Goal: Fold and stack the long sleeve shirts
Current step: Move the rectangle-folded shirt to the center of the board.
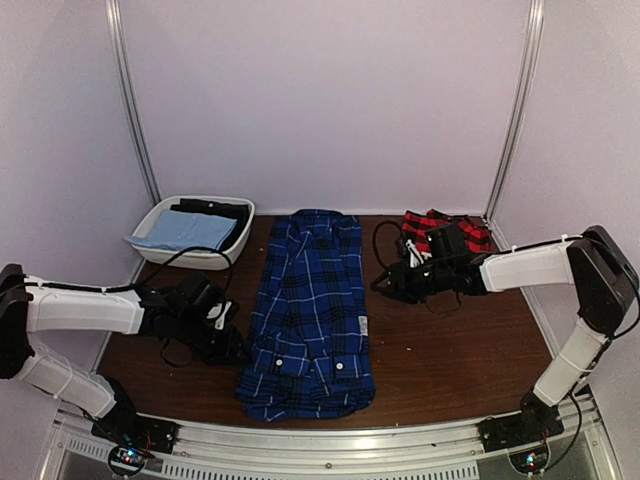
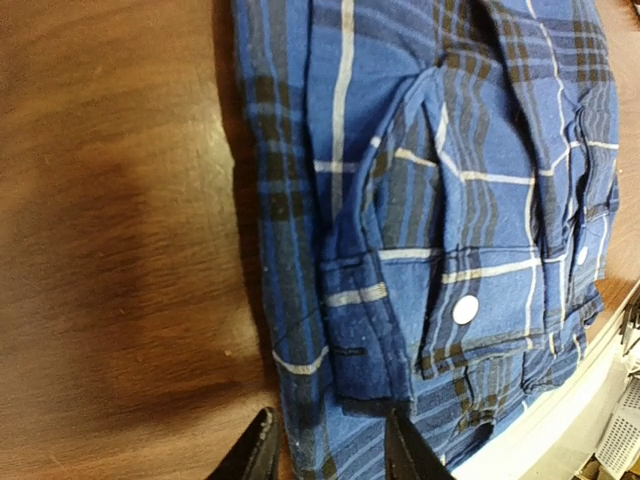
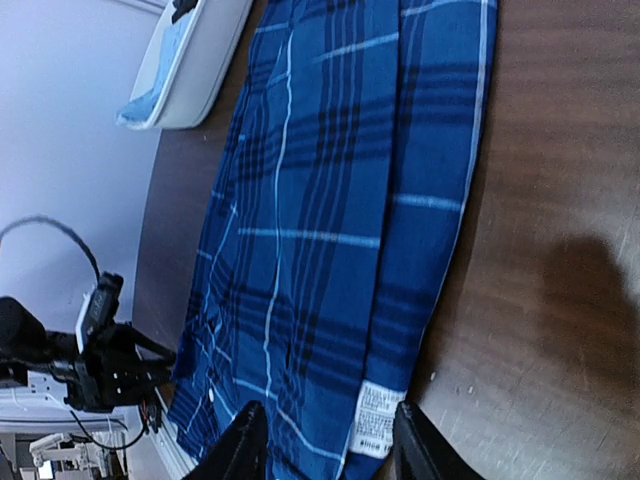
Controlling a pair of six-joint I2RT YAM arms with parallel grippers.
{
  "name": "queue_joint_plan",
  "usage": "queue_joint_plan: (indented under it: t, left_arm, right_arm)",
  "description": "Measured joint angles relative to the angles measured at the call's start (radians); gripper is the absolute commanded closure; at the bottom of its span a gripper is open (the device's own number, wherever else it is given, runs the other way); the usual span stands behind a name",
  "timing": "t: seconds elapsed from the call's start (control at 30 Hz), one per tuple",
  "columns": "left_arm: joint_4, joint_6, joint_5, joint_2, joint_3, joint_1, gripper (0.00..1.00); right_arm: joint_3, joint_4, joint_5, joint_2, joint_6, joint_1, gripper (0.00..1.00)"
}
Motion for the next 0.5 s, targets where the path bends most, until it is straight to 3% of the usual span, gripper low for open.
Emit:
queue_joint_plan:
  t: [0.27,0.5]
  left_arm:
    - [-0.026,-0.016,-0.028,-0.028,0.005,0.032,0.53]
    - [0.042,-0.016,0.092,-0.034,-0.057,0.14,0.53]
  right_arm:
    - [-0.214,-0.046,0.005,-0.189,0.003,0.121,0.54]
    - [-0.311,-0.051,0.011,-0.225,0.052,0.214,0.5]
